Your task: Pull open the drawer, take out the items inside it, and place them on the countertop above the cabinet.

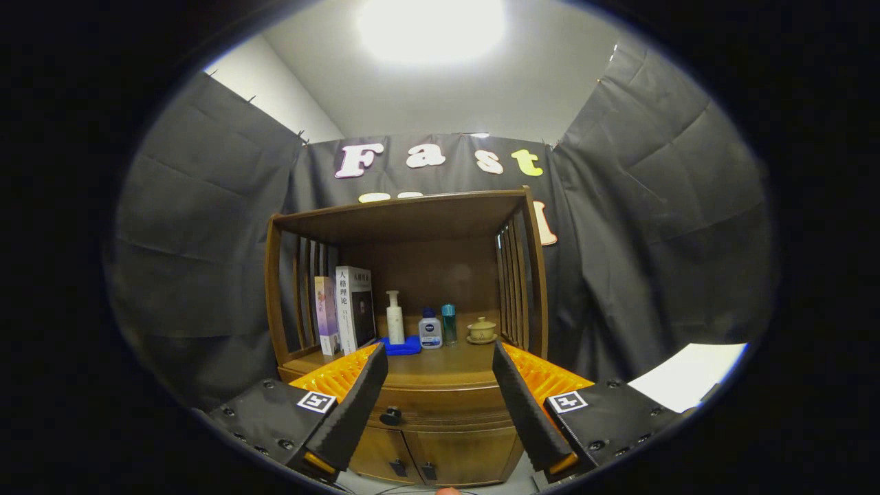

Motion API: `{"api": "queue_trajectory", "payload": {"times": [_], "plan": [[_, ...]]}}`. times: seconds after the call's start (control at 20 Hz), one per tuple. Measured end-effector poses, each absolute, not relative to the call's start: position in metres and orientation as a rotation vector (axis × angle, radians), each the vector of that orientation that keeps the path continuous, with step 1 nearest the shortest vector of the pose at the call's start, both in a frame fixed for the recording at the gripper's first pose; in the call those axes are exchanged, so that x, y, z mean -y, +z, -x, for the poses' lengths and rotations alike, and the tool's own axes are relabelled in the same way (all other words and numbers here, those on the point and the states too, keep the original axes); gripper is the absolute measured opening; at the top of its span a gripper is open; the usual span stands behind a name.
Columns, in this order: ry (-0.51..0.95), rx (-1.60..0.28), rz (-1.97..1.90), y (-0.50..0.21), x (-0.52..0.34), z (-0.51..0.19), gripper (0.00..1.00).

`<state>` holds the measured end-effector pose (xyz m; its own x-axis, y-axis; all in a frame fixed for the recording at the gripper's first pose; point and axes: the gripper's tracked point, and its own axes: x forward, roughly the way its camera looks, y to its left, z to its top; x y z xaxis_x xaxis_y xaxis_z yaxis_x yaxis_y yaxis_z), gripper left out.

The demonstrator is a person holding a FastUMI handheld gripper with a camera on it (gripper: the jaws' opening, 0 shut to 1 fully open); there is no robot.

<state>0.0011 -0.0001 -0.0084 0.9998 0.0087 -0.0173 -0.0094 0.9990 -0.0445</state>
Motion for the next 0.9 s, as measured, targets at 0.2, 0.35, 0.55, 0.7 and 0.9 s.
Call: {"api": "queue_trajectory", "payload": {"times": [0.2, 0.35, 0.55, 0.7, 0.9], "plan": [[0.028, -0.033, 0.049, -0.015, -0.006, -0.004, 0.96], [0.047, -0.054, 0.058, -0.024, -0.013, -0.010, 0.96], [0.115, -0.068, 0.065, -0.037, -0.039, -0.029, 0.96], [0.126, -0.104, 0.070, -0.056, -0.050, -0.051, 0.96], [0.130, -0.174, 0.057, -0.091, -0.064, -0.087, 0.96]]}}
